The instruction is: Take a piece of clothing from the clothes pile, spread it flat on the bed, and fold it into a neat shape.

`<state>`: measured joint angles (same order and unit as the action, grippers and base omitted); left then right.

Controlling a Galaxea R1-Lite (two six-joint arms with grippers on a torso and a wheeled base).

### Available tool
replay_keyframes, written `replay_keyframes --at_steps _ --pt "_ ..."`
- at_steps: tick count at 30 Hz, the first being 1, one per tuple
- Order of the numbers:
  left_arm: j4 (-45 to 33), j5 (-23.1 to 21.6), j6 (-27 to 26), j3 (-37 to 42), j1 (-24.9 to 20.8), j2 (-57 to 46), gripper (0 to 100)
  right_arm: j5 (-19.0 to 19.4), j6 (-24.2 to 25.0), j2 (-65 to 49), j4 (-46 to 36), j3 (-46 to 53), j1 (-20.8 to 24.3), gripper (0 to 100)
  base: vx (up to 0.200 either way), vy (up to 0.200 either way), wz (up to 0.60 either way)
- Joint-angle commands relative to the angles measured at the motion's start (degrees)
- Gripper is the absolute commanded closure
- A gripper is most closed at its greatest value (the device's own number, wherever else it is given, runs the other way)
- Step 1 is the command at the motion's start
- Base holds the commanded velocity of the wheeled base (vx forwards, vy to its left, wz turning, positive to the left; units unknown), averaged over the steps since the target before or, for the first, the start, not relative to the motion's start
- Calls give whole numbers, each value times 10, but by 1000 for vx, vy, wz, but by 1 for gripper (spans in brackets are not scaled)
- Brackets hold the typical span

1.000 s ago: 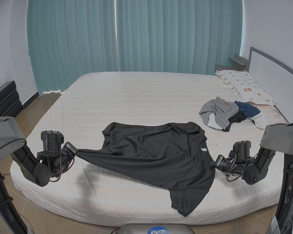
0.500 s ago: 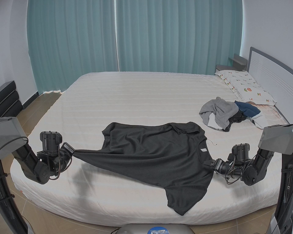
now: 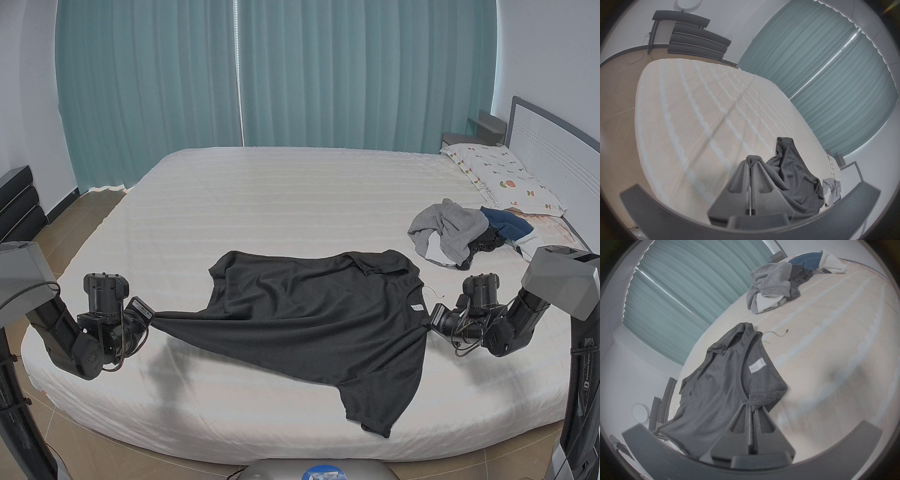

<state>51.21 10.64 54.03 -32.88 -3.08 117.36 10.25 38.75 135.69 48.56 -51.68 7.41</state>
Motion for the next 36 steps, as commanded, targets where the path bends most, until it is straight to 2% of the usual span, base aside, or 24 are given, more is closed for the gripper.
replay_keyframes --at_steps 1,7,8,14,18,21,26,34,36 --pt "-1 -1 -1 4 -8 18 100 -1 -3 8 -40 -62 -2 100 0 0 0" --pt "0 -2 -1 4 -17 34 100 -1 -6 31 -64 -104 1 100 0 0 0" --pt "0 -2 0 4 -18 34 100 -1 -10 35 -65 -105 1 0 0 0 0" --pt "-1 -3 0 6 -22 36 100 0 -40 31 -55 -86 -9 0 0 0 0" --pt "-1 -17 0 6 -22 43 100 12 -39 -9 -50 -50 -21 0 0 0 0" --pt "-2 -44 1 13 -17 45 100 52 -39 -61 -50 11 -38 0 0 0 0" --pt "-1 -62 2 26 -17 44 100 87 -40 -104 -50 89 -46 0 0 0 0" --pt "-1 -71 3 40 -29 41 100 133 -49 -152 -50 203 -22 0 0 0 0" --pt "-1 -72 3 42 -29 39 100 130 -44 -135 -49 220 14 0 0 0 0"
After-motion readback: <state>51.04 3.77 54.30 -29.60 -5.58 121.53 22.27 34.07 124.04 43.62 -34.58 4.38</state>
